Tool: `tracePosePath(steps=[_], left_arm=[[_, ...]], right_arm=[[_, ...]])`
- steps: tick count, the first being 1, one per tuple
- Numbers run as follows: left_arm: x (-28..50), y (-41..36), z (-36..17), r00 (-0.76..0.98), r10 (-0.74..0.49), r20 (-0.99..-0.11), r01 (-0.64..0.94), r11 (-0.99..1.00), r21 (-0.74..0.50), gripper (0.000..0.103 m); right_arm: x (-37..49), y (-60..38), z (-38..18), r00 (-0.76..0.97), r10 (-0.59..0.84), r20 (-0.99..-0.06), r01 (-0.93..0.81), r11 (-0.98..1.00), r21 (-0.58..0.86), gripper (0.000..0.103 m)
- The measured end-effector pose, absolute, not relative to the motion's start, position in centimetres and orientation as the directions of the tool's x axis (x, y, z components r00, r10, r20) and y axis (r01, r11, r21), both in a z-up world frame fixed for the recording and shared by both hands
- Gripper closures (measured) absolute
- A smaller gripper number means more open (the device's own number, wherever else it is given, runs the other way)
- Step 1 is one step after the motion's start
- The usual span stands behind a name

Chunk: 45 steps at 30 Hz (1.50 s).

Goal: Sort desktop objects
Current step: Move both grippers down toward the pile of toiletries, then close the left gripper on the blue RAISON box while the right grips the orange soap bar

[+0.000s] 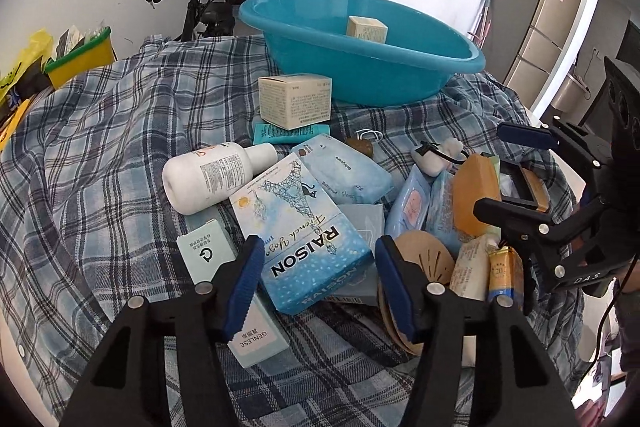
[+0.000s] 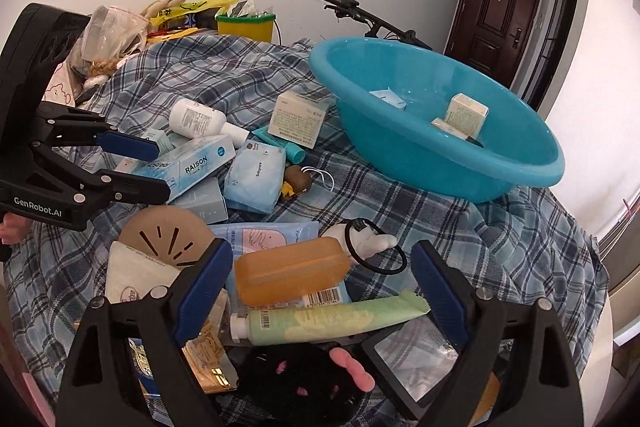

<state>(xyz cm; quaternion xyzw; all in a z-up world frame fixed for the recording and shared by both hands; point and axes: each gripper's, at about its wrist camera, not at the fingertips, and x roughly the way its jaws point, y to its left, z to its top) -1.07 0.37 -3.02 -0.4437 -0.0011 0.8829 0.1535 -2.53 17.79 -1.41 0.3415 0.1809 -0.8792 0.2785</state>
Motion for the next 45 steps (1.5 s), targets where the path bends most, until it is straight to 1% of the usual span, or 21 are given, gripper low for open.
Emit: tracePosePath(steps=[1,3,4,6,11,12,18,22,26,29,31,33,34,35,36,37,38,41,45], left_arm=[[-1.2,0.2,-3.1,-0.557,0.280,-0.782,-0.268,-0.952,-0.150,0.034],[-1.6,0.0,-3.0,-0.546,0.306,-0.780,-0.268,-0.946,-0.183,0.020],[-1.6,-0.1,-3.0,-0.544,0.319,-0.776,-0.267,-0.943,-0.200,0.019],[-1.7,-0.1,-3.0,-0.539,0.324,-0.777,-0.262,-0.942,-0.211,0.018],[-2.5,0.8,-3.4,-0.508,0.312,-0.803,-0.275,-0.942,-0.192,0.018],[-2.8,0.8,-3.5,-0.499,0.316,-0.807,-0.269,-0.942,-0.203,0.016],[-5.4,0.2,-4.5,-0.399,0.360,-0.844,-0.203,-0.932,-0.301,0.016],[-6.2,0.5,-4.5,-0.360,0.349,-0.865,-0.189,-0.936,-0.299,0.016],[-6.0,-0.2,-4.3,-0.364,0.355,-0.861,-0.183,-0.934,-0.307,0.016],[-5.5,-0.3,-4.0,-0.394,0.299,-0.869,-0.191,-0.952,-0.240,0.016],[-5.3,0.0,-4.0,-0.403,0.266,-0.876,-0.205,-0.959,-0.197,0.017],[-5.4,0.3,-4.3,-0.396,0.253,-0.883,-0.217,-0.960,-0.177,0.030],[-5.4,0.3,-4.4,-0.388,0.261,-0.884,-0.220,-0.957,-0.186,0.032],[-5.5,0.3,-4.4,-0.387,0.268,-0.882,-0.219,-0.956,-0.195,0.035],[-5.5,0.3,-4.5,-0.386,0.272,-0.881,-0.216,-0.956,-0.200,0.040],[-5.6,0.3,-4.5,-0.386,0.275,-0.881,-0.211,-0.955,-0.206,0.040],[-5.6,0.2,-4.5,-0.386,0.276,-0.880,-0.208,-0.956,-0.209,0.040],[-5.4,0.4,-4.4,-0.398,0.268,-0.878,-0.217,-0.957,-0.193,0.041],[-4.5,1.0,-4.0,-0.435,0.222,-0.873,-0.249,-0.961,-0.121,0.041]], right_arm=[[-2.7,17.8,-1.4,-0.605,-0.372,-0.704,0.619,-0.776,-0.121,0.013],[-3.0,17.7,-1.6,-0.586,-0.386,-0.713,0.628,-0.772,-0.097,0.013],[-3.2,17.7,-1.8,-0.579,-0.388,-0.717,0.631,-0.770,-0.093,0.013],[-3.2,17.4,-2.1,-0.575,-0.384,-0.723,0.635,-0.766,-0.098,0.013],[-3.2,17.3,-2.3,-0.572,-0.393,-0.720,0.637,-0.765,-0.088,0.013],[-3.2,17.3,-2.4,-0.573,-0.394,-0.719,0.636,-0.767,-0.087,0.013],[-3.2,17.5,-2.3,-0.563,-0.413,-0.716,0.635,-0.770,-0.056,0.013],[-3.2,17.8,-2.1,-0.564,-0.420,-0.711,0.632,-0.774,-0.043,0.013],[-3.1,18.1,-1.9,-0.572,-0.417,-0.707,0.621,-0.782,-0.041,0.013],[-3.1,18.1,-1.9,-0.588,-0.397,-0.704,0.616,-0.785,-0.072,0.020],[-3.3,18.0,-2.2,-0.583,-0.392,-0.712,0.614,-0.786,-0.070,0.020],[-3.6,17.8,-2.5,-0.573,-0.389,-0.722,0.615,-0.786,-0.064,0.023],[-3.6,17.8,-2.7,-0.570,-0.387,-0.725,0.614,-0.787,-0.062,0.025],[-3.7,17.7,-2.9,-0.564,-0.386,-0.730,0.614,-0.787,-0.058,0.029],[-3.7,17.7,-3.0,-0.559,-0.387,-0.733,0.615,-0.787,-0.053,0.036],[-3.7,17.7,-3.1,-0.554,-0.390,-0.735,0.614,-0.788,-0.045,0.041],[-3.7,17.8,-3.2,-0.552,-0.392,-0.736,0.611,-0.791,-0.037,0.042],[-3.6,18.3,-3.0,-0.552,-0.408,-0.727,0.603,-0.798,-0.010,0.042],[-3.3,19.0,-2.5,-0.562,-0.426,-0.709,0.596,-0.803,0.011,0.042]])
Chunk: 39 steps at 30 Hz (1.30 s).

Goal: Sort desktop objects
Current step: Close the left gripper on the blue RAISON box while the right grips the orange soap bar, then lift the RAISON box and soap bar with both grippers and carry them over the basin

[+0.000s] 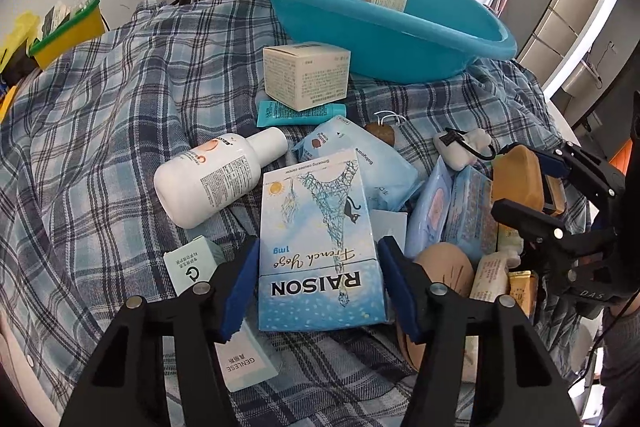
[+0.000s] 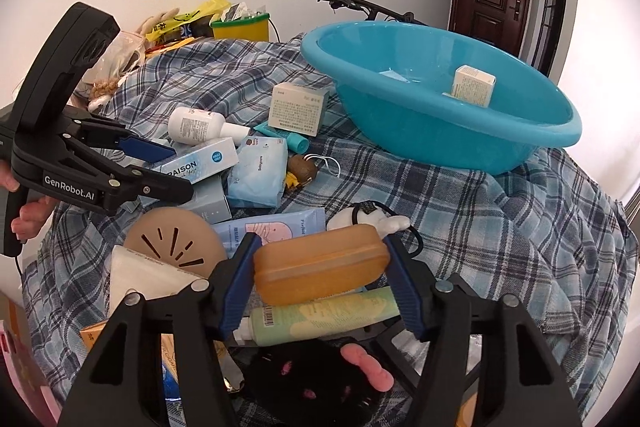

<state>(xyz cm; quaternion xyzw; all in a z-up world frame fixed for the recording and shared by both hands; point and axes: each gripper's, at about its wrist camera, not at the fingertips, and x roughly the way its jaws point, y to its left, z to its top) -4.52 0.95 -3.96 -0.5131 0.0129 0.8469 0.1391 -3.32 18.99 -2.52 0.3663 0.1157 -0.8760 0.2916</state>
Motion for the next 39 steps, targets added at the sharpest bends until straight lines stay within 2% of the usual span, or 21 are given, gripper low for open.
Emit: tracePosePath(steps=[7,12,19,25,29,35,39], left_arm=[[-2.7,2.2,-2.7,-0.525,0.151,-0.838,-0.295,-0.955,0.013,0.041],[-1.5,2.9,-1.8,-0.563,0.146,-0.814,-0.311,-0.949,0.045,0.041],[0.6,3.7,0.3,-0.723,0.133,-0.678,-0.281,-0.953,0.112,0.041],[1.8,3.7,2.1,-0.811,0.159,-0.564,-0.239,-0.969,0.071,0.041],[2.5,3.3,3.0,-0.856,0.152,-0.494,-0.195,-0.980,0.037,0.041],[4.7,3.1,4.7,-0.948,0.080,-0.309,-0.104,-0.993,0.062,0.041],[5.3,2.5,6.2,-0.958,0.094,-0.272,-0.109,-0.993,0.038,0.041]], right_arm=[[-2.6,19.2,-2.1,-0.568,-0.440,-0.695,0.598,-0.801,0.018,0.042],[-2.3,19.2,-1.9,-0.574,-0.443,-0.689,0.597,-0.802,0.019,0.042],[-1.7,20.3,-1.0,-0.650,-0.416,-0.636,0.527,-0.850,0.018,0.042],[0.1,21.0,0.8,-0.777,-0.331,-0.536,0.413,-0.910,-0.037,0.042],[1.6,21.3,2.3,-0.846,-0.283,-0.452,0.325,-0.946,-0.017,0.042],[4.6,21.4,4.8,-0.944,-0.188,-0.270,0.202,-0.979,-0.027,0.042],[4.5,21.4,6.6,-0.949,-0.197,-0.247,0.204,-0.979,-0.005,0.042]])
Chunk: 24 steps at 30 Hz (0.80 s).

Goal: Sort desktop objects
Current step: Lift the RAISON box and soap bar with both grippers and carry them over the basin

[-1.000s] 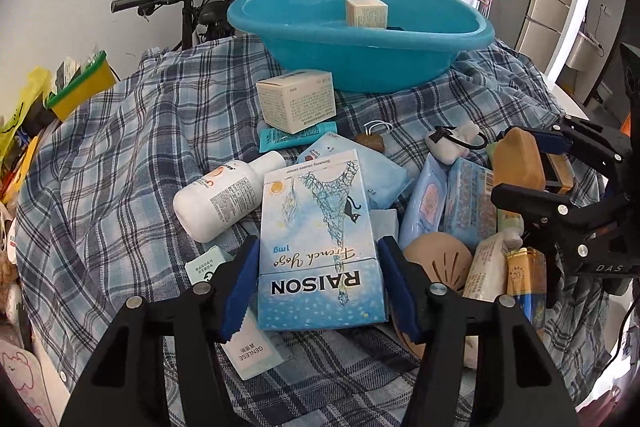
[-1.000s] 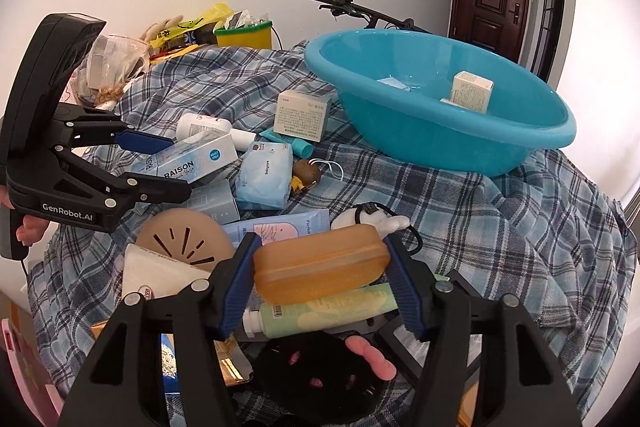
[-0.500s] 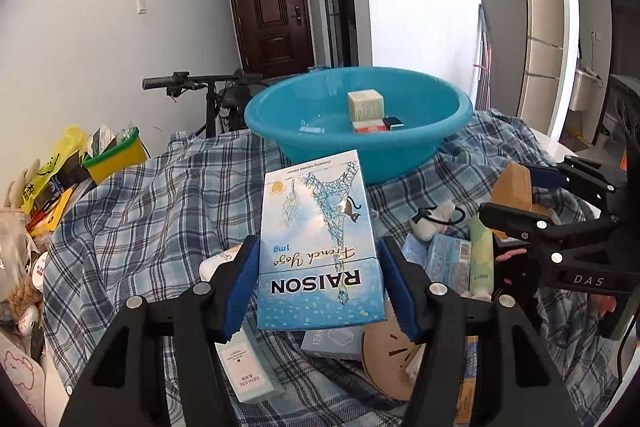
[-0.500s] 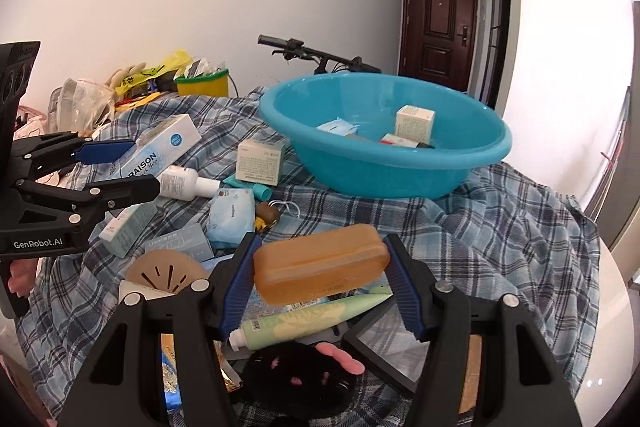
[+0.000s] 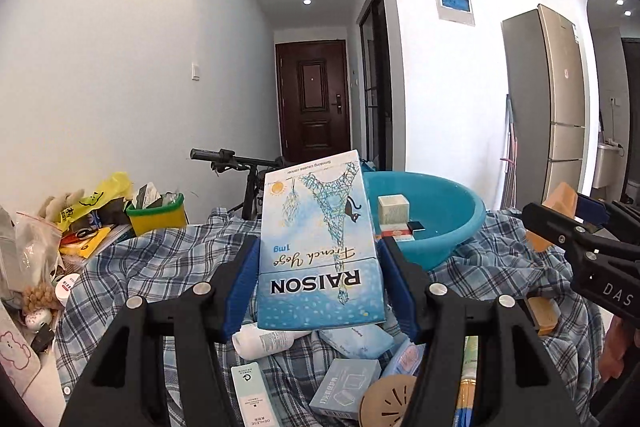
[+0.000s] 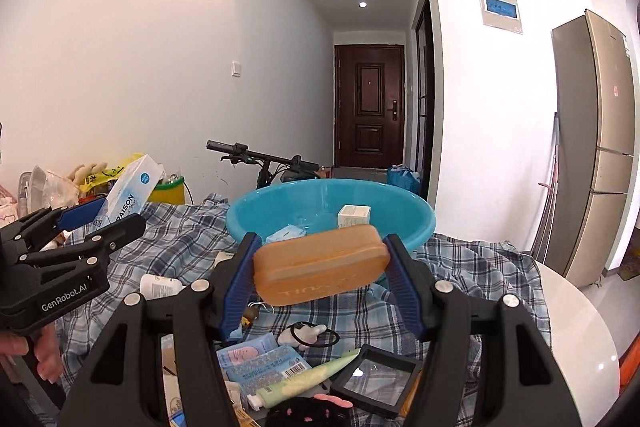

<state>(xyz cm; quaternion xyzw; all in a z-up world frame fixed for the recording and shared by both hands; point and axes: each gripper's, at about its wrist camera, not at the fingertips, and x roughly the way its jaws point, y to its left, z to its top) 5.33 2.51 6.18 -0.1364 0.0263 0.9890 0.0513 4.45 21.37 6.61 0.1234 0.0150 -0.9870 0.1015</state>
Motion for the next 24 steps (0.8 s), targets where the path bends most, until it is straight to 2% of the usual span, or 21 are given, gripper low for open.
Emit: tracePosePath(steps=[8,15,20,24], left_arm=[[6.7,2.1,8.0,-0.973,0.088,-0.215,-0.103,-0.993,0.061,0.041],[5.9,2.4,8.6,-0.965,0.112,-0.239,-0.123,-0.992,0.030,0.041],[5.7,2.7,8.8,-0.977,0.085,-0.196,-0.101,-0.992,0.070,0.041],[4.6,2.5,9.3,-0.976,0.098,-0.197,-0.109,-0.993,0.051,0.041]], right_arm=[[4.7,21.4,8.3,-0.954,-0.200,-0.225,0.207,-0.978,-0.009,0.042],[5.5,21.4,9.6,-0.972,-0.160,-0.174,0.171,-0.984,-0.051,0.042],[5.1,21.5,9.9,-0.976,-0.158,-0.151,0.169,-0.984,-0.059,0.042],[4.1,21.6,9.9,-0.976,-0.158,-0.151,0.168,-0.985,-0.051,0.042]])
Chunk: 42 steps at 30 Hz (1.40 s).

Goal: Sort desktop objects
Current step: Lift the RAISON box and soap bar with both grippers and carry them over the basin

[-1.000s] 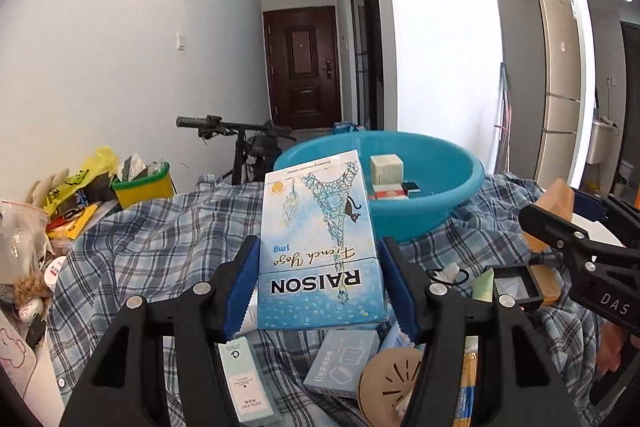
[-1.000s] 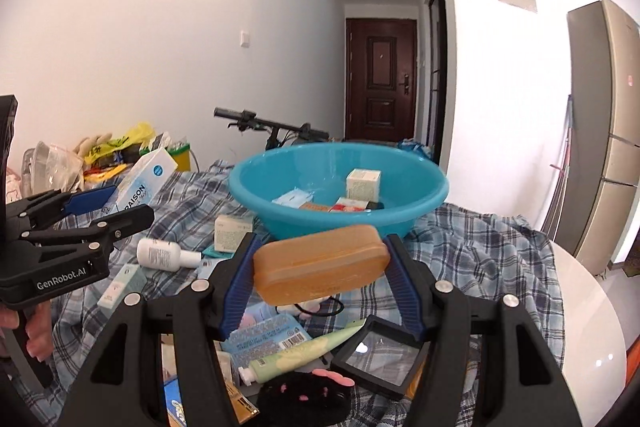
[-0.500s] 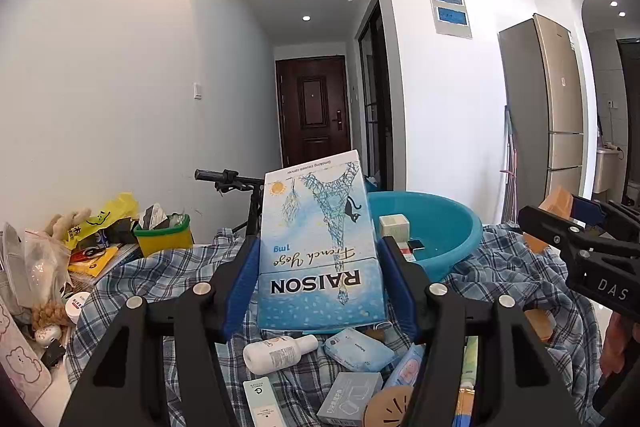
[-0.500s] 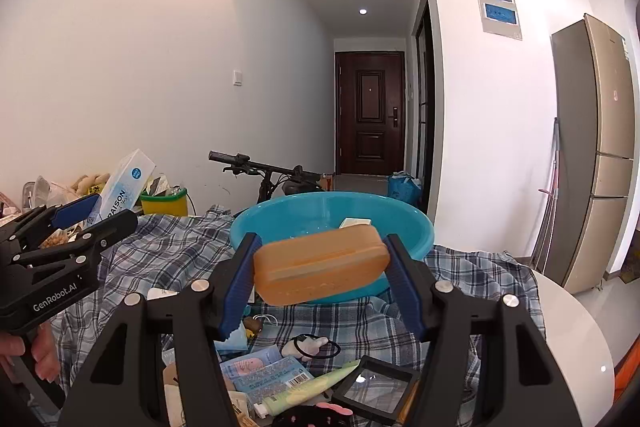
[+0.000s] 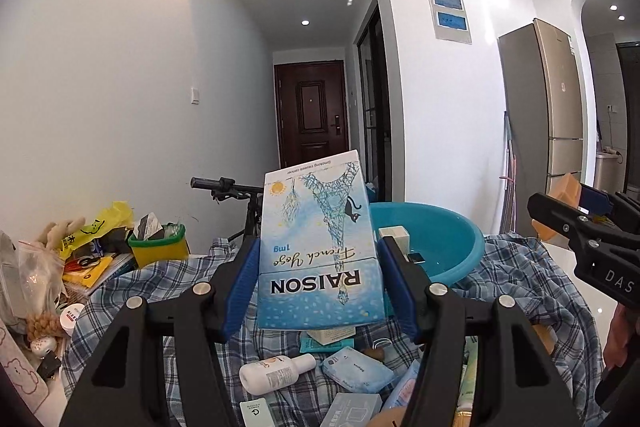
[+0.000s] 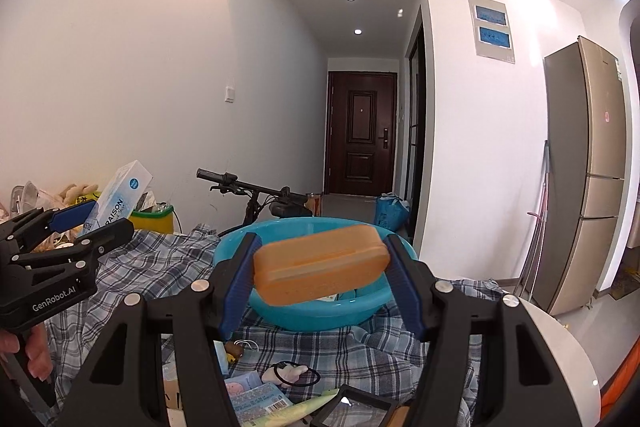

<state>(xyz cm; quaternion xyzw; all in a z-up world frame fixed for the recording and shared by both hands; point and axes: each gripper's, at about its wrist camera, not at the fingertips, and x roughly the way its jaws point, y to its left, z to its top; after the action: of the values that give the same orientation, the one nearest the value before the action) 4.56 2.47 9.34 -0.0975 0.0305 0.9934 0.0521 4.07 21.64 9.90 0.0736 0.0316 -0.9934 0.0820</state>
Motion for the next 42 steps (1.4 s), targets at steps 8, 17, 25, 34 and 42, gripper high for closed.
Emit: tracePosePath(steps=[8,17,25,34,42], left_arm=[[1.6,2.7,10.6,-0.981,0.108,-0.159,-0.113,-0.993,0.023,0.041],[-2.1,2.9,11.3,-0.984,0.119,-0.129,-0.121,-0.993,0.005,0.041],[-4.6,1.5,12.4,-0.980,0.148,-0.133,-0.144,-0.989,-0.038,0.041],[-7.0,0.8,13.1,-0.985,0.127,-0.113,-0.123,-0.992,-0.039,0.041],[-9.3,1.3,12.7,-0.982,0.133,-0.135,-0.129,-0.991,-0.037,0.041]], right_arm=[[1.7,21.8,10.8,-0.982,-0.137,-0.133,0.148,-0.986,-0.071,0.042],[-1.8,21.4,11.4,-0.982,-0.145,-0.118,0.152,-0.987,-0.052,0.042],[-3.9,21.7,12.0,-0.979,-0.163,-0.123,0.171,-0.984,-0.053,0.042],[-5.9,21.0,12.9,-0.979,-0.171,-0.110,0.178,-0.983,-0.056,0.042],[-7.8,21.5,13.2,-0.979,-0.167,-0.113,0.171,-0.985,-0.021,0.042]])
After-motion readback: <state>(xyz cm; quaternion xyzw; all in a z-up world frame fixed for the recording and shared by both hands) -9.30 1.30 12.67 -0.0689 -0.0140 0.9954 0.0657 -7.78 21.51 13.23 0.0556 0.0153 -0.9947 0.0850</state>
